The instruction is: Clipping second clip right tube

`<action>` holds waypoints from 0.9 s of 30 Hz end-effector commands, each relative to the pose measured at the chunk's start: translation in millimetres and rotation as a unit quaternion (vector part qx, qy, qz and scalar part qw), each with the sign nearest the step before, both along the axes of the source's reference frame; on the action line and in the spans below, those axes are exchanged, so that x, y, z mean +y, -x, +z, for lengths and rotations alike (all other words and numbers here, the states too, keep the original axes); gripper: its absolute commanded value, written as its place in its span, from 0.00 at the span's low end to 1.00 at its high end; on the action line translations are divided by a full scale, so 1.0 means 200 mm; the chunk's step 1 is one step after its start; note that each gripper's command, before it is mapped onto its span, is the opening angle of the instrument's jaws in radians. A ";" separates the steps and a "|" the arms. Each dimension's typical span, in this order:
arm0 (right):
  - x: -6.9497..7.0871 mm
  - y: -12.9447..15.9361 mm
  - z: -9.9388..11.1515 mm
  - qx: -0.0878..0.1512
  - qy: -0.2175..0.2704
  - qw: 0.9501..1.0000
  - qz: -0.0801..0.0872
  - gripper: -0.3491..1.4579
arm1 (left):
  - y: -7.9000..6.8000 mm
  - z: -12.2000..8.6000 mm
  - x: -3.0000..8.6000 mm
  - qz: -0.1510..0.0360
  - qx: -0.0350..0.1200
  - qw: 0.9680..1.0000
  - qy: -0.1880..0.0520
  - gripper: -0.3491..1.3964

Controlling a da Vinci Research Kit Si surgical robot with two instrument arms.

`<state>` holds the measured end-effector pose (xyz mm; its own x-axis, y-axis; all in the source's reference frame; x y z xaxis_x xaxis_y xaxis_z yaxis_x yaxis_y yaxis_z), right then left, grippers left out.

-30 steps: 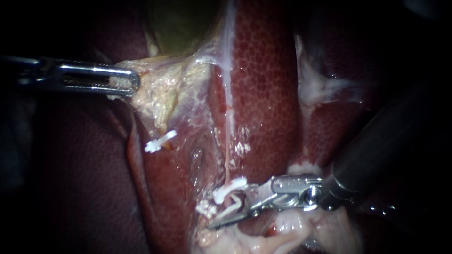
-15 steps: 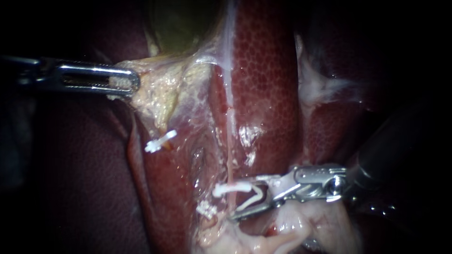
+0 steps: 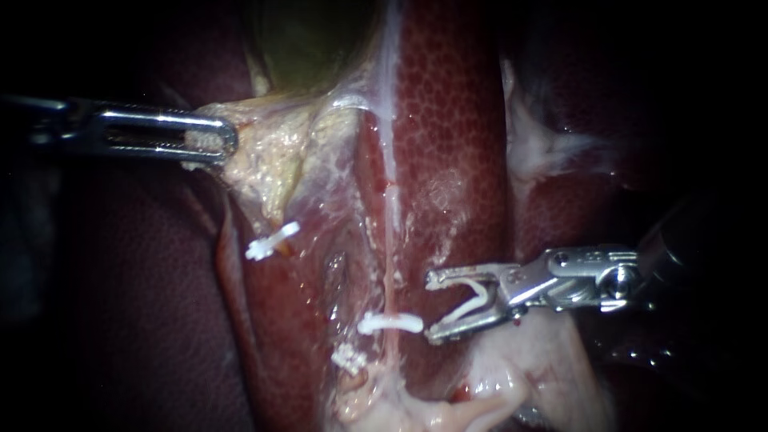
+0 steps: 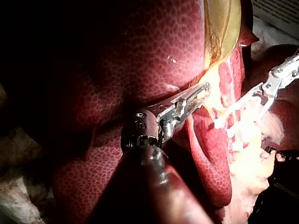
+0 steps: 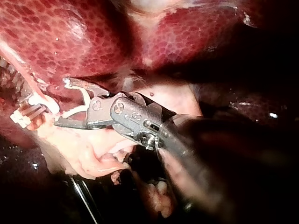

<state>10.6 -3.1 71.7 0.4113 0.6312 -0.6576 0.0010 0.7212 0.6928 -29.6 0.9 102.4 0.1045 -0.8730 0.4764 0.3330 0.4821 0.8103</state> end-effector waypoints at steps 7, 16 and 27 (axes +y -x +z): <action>0.000 -0.005 -0.003 0.011 -0.005 1.000 0.004 0.51 | 0.000 0.000 0.000 -0.001 0.000 1.000 -0.003 0.00; -0.004 -0.016 0.002 0.008 -0.037 0.999 0.017 0.51 | 0.000 0.000 0.000 -0.001 0.000 1.000 -0.002 0.00; -0.014 -0.032 0.013 -0.004 -0.080 0.996 0.033 0.50 | 0.001 0.001 -0.001 -0.002 0.000 1.000 -0.002 0.00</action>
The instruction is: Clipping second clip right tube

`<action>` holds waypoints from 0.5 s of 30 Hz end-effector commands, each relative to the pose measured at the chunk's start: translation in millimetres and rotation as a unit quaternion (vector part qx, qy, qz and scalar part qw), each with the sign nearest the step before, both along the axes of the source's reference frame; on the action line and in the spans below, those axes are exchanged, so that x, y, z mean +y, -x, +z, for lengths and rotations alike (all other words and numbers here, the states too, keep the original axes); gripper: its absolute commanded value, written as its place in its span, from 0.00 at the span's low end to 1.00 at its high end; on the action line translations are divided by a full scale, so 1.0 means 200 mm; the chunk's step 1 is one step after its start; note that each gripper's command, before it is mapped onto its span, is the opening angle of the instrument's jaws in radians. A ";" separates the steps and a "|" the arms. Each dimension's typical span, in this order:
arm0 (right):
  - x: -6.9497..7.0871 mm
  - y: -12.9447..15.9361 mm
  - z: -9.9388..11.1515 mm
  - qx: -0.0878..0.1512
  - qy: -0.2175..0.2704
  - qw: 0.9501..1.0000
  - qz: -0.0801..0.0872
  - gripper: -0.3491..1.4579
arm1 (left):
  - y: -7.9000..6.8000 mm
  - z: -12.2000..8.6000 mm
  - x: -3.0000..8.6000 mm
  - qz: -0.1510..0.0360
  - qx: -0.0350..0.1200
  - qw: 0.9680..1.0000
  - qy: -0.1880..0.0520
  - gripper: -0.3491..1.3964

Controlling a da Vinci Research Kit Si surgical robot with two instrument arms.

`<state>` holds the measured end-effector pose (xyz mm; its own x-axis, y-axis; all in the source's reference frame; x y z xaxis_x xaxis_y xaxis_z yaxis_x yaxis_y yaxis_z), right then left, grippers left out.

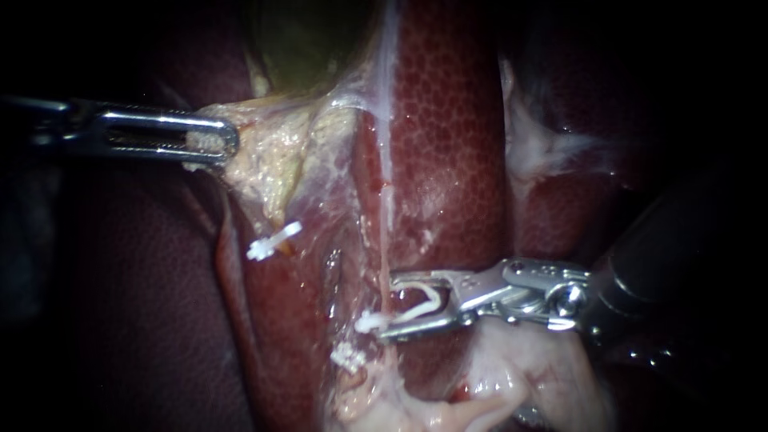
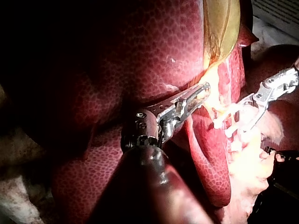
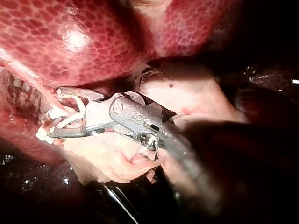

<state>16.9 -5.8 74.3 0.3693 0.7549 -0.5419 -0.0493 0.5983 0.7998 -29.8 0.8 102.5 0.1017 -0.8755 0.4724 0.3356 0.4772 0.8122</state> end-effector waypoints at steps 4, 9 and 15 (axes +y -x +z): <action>-0.001 -0.004 0.002 -0.003 -0.017 1.000 0.009 0.50 | 0.000 0.000 0.000 0.000 0.000 1.000 0.000 0.00; -0.001 -0.008 0.004 0.003 -0.038 0.999 0.021 0.48 | 0.000 0.000 0.000 0.000 0.000 1.000 0.000 0.00; -0.002 -0.008 0.006 0.000 -0.053 0.998 0.027 0.46 | 0.000 0.000 0.000 0.000 0.000 1.000 0.000 0.00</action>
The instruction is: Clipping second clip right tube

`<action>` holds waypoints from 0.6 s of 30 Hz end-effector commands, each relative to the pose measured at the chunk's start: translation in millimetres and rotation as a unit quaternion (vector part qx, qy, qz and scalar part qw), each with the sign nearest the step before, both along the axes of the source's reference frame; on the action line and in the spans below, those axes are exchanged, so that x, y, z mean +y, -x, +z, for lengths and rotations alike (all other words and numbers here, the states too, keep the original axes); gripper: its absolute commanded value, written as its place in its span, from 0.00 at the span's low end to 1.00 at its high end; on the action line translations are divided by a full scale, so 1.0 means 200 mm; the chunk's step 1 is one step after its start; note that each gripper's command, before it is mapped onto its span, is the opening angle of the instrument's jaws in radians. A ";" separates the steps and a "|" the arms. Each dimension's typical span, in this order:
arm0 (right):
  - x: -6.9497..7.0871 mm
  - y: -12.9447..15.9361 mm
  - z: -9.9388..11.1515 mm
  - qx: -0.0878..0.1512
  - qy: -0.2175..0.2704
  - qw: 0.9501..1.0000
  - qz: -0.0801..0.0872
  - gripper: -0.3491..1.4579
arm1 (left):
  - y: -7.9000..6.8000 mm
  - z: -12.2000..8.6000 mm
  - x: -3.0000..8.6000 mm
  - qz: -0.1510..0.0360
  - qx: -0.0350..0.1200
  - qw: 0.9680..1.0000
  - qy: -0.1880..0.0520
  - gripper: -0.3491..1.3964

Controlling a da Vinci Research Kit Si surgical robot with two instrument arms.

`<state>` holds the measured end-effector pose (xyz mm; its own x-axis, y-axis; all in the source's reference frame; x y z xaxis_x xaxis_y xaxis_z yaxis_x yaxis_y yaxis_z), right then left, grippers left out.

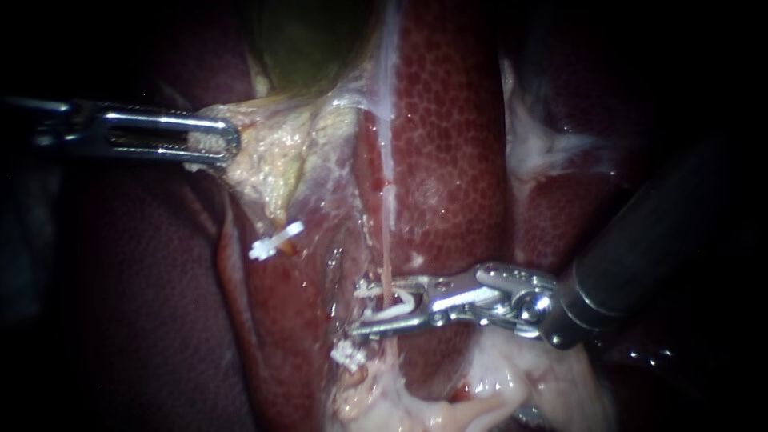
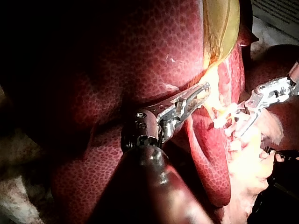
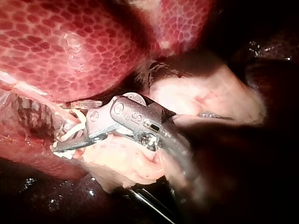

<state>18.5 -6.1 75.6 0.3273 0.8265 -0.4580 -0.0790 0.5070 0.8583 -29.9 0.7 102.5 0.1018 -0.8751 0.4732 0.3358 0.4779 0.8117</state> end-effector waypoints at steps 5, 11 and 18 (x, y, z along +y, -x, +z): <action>-0.001 0.000 0.001 0.000 -0.003 1.000 0.002 0.44 | 0.000 0.000 0.000 0.000 0.000 1.000 0.000 0.00; -0.001 0.003 0.002 -0.001 -0.011 1.000 0.003 0.36 | 0.000 0.000 0.000 0.000 0.000 1.000 0.000 0.00; 0.000 0.006 0.002 0.000 -0.038 0.999 -0.003 0.11 | 0.000 0.000 0.000 0.000 0.000 1.000 0.000 0.00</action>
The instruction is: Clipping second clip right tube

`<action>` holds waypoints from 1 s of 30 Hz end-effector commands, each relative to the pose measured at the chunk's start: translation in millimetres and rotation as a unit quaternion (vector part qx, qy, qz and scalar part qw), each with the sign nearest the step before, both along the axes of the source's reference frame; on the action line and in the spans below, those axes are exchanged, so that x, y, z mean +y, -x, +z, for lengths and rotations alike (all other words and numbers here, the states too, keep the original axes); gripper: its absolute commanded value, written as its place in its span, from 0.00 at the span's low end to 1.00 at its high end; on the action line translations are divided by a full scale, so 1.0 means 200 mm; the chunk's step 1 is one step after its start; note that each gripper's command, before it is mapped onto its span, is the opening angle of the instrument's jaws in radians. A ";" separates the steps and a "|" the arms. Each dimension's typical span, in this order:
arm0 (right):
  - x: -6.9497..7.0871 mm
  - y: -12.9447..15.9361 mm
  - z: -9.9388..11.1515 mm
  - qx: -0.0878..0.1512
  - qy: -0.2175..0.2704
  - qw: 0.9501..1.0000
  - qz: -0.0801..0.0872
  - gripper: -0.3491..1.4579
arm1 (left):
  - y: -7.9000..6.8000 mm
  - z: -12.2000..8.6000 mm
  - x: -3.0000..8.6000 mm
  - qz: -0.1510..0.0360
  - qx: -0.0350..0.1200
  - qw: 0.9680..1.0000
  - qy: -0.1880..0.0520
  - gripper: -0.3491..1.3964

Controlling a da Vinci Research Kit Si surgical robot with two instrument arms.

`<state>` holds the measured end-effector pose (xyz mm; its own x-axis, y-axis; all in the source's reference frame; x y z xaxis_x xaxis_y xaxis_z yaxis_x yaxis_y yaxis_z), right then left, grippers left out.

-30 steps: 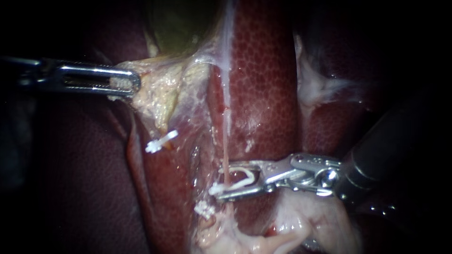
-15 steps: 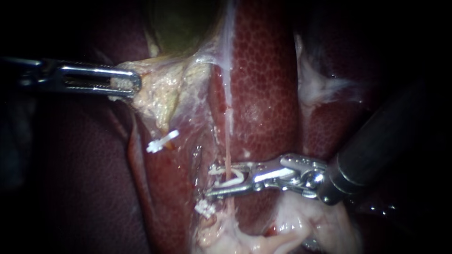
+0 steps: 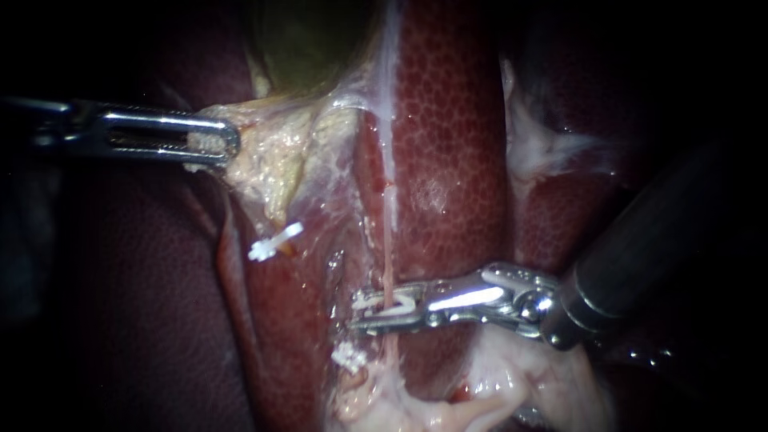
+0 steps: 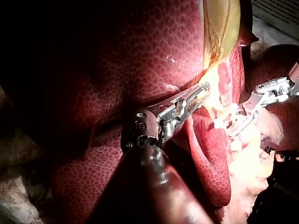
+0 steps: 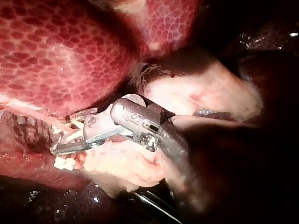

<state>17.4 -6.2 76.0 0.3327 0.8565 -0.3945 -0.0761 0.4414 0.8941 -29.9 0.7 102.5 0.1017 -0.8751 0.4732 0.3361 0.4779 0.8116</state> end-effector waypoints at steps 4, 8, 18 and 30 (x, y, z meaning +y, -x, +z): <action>0.001 0.001 0.000 -0.001 -0.009 1.000 0.001 0.05 | 0.000 0.000 0.000 0.000 0.000 1.000 0.000 0.00; 0.001 0.002 0.001 -0.001 -0.013 1.000 -0.001 0.00 | 0.000 0.000 0.000 0.000 0.000 1.000 0.000 0.00; 0.002 0.003 0.000 0.001 -0.015 1.000 -0.004 0.00 | 0.000 0.000 0.000 0.000 0.000 1.000 0.000 0.00; 0.003 0.003 0.000 0.001 -0.015 1.000 -0.004 0.00 | 0.000 0.000 0.000 0.000 0.000 1.000 0.000 0.00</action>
<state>16.7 -5.7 75.9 0.3392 0.8652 -0.3693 -0.0702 0.4148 0.9072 -29.9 0.7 102.6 0.1019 -0.8749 0.4735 0.3360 0.4782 0.8114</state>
